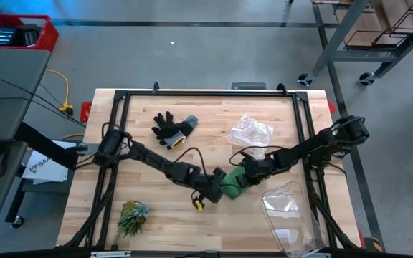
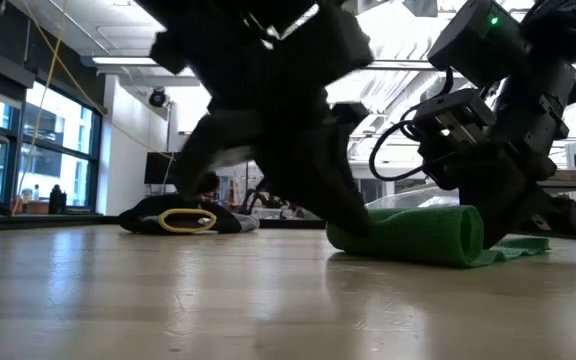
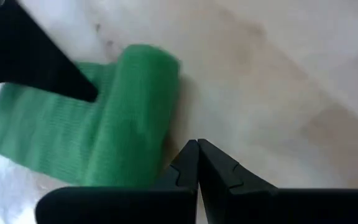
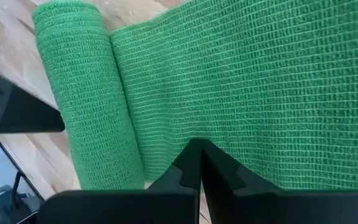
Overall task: Roll bandage
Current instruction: Roll the green bandage
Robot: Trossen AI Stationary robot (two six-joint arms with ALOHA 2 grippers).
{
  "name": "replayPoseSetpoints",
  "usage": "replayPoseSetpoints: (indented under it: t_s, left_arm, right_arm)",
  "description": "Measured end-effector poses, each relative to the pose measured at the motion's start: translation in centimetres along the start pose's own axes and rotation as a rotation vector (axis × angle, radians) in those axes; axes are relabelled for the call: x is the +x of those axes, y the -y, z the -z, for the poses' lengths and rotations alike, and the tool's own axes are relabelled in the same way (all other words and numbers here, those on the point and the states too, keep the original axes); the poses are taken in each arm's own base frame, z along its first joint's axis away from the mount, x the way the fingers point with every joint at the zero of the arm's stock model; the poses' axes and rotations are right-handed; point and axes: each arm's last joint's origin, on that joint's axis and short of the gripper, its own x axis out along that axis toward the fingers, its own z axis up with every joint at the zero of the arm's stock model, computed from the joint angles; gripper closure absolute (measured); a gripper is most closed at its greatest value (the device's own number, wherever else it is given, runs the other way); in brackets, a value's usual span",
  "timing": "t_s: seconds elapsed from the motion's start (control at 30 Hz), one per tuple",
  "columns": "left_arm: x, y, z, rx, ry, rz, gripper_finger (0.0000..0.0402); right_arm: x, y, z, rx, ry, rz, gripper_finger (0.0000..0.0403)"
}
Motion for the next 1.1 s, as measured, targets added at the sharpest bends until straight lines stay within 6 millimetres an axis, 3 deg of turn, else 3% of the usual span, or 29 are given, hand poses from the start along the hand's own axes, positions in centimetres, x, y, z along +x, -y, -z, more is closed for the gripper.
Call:
replayPoseSetpoints:
  t_s: [0.17,0.83,1.1]
  left_arm:
    - [0.8,-0.7,1.2,0.002,-0.039,0.004,0.0401]
    - [0.7,-2.9,0.8,0.012,0.081,-0.074,0.0402]
    - [1.8,-4.3,2.0,-0.017,0.091,-0.114,0.0402]
  right_arm:
    - [0.0,0.1,0.0,0.001,0.008,0.007,0.0403]
    - [-0.1,0.3,-0.4,0.035,0.042,0.023,0.0403]
    - [-0.1,0.2,-0.4,0.034,0.049,0.020,0.0403]
